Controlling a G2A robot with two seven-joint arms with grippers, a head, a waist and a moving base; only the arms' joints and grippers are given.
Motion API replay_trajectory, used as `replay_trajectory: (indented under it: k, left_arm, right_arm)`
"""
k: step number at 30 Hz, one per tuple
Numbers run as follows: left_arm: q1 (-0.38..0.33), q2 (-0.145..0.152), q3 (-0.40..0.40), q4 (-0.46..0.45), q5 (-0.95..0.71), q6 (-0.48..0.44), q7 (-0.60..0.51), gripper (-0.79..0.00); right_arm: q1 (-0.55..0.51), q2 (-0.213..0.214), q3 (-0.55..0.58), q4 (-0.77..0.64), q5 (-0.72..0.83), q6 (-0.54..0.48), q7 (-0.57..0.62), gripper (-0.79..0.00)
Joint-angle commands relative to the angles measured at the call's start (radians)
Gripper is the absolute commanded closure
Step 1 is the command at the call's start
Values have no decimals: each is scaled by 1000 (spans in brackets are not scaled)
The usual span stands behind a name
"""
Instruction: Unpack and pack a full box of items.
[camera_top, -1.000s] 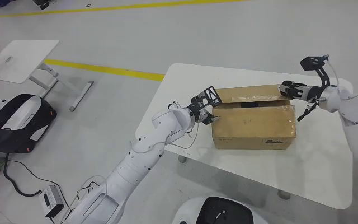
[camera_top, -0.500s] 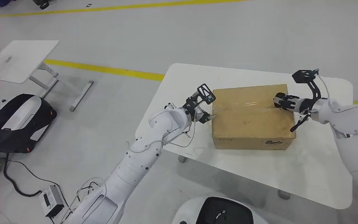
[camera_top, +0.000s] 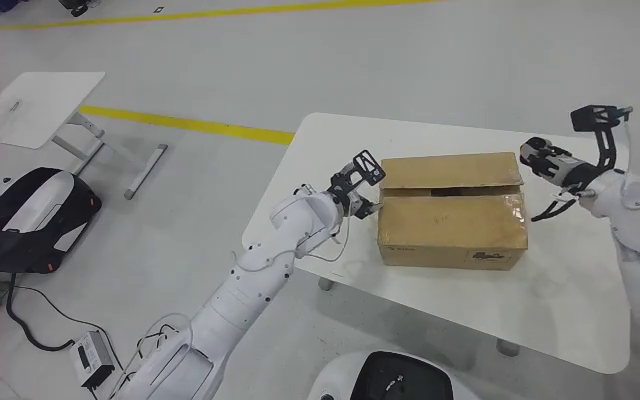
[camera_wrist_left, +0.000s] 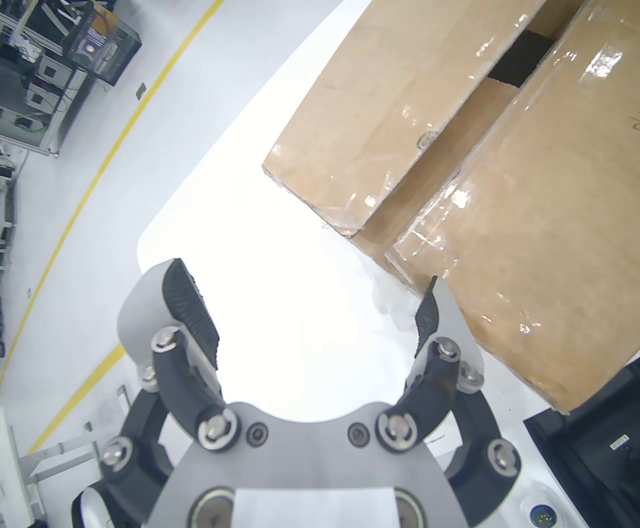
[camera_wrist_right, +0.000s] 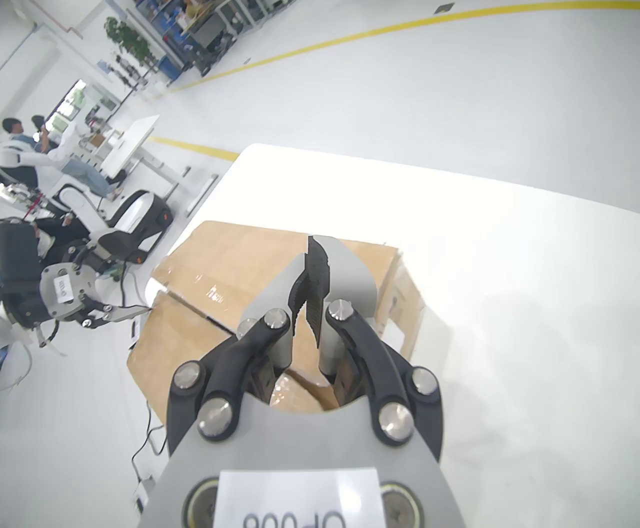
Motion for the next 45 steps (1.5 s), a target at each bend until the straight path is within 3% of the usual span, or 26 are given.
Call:
replay_trajectory:
  k: [1, 5, 10, 11, 13, 14, 20, 32, 45]
  left_arm:
    - [22, 5, -9, -35, 52, 1, 14, -785]
    - [95, 22, -60, -128, 121, -9, 40, -785]
    - [200, 42, -134, -235, 183, -47, 73, -763]
    - [220, 45, -146, -249, 200, -47, 82, -517]
    - [257, 49, -161, -258, 212, -50, 104, -240]
    - [271, 50, -166, -253, 205, -51, 113, 0]
    - [307, 50, -156, -196, 183, -71, 196, 0]
    - [311, 50, -156, -183, 182, -66, 195, 0]
    - [225, 25, -77, -20, 55, -54, 161, 0]
  right_arm:
    - [-26, 8, 25, -25, -25, 42, -24, 0]
    - [-89, 19, 52, -67, -106, 142, -74, 0]
    - [-166, 29, 63, -128, -184, 149, -131, 0]
    - [-179, 30, 67, -136, -183, 150, -133, 0]
    - [-199, 33, 71, -152, -215, 166, -142, 0]
    - [-209, 33, 70, -161, -223, 170, -145, 0]
    - [-243, 35, 84, -189, -221, 178, -144, 0]
    - [-251, 35, 99, -195, -205, 192, -128, 0]
    - [-364, 30, 91, -200, -177, 101, -237, 0]
